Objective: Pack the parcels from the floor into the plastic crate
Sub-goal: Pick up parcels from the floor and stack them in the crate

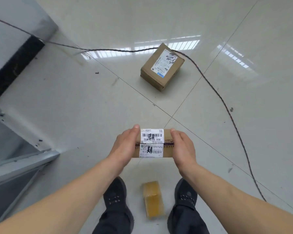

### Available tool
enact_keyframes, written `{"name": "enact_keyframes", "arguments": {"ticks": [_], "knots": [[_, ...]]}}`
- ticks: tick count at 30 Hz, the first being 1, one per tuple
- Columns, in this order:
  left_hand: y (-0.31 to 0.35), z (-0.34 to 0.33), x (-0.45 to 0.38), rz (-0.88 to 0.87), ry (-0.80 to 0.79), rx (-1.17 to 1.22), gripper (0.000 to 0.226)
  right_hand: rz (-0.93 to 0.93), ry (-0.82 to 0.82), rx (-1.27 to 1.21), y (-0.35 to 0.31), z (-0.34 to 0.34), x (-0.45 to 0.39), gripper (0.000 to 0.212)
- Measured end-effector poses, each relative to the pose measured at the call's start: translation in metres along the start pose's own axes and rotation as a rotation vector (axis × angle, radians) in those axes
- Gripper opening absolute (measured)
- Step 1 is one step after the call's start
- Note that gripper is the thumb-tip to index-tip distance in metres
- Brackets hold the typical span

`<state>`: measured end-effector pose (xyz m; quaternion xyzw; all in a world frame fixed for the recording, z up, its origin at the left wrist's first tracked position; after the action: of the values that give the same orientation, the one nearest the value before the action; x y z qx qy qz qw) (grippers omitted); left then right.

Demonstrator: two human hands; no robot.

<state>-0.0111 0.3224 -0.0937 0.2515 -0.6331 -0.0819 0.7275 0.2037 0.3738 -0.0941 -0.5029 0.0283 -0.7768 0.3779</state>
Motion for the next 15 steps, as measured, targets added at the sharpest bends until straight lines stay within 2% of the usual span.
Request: {"name": "enact_keyframes", "arguments": {"ticks": [5,12,15], "knots": [[0.076,0.039,0.140,-0.086,-0.020,0.071,0.075,0.029,0.065,-0.085,-0.073,0.062,0.125,0.030],[0.156,0.096,0.325,-0.207,0.017,0.163,0.078,0.202,0.054,-0.129,-0.175,0.123,0.295,0.032],[0.170,0.117,0.390,-0.296,0.072,0.218,0.064,0.301,0.026,-0.117,-0.205,0.138,0.348,0.033]]}}
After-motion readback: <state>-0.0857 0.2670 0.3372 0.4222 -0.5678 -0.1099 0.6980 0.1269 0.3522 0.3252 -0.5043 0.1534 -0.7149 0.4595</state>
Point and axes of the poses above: each hand's wrist, its own x-axis away from the middle knuckle, its own z-axis out of the back of the hand, y = z × x, the point moved 10 cm from there along -x, towards the middle knuckle, and after that the axes turned 11 degrees about x, right-handed, at the moved point
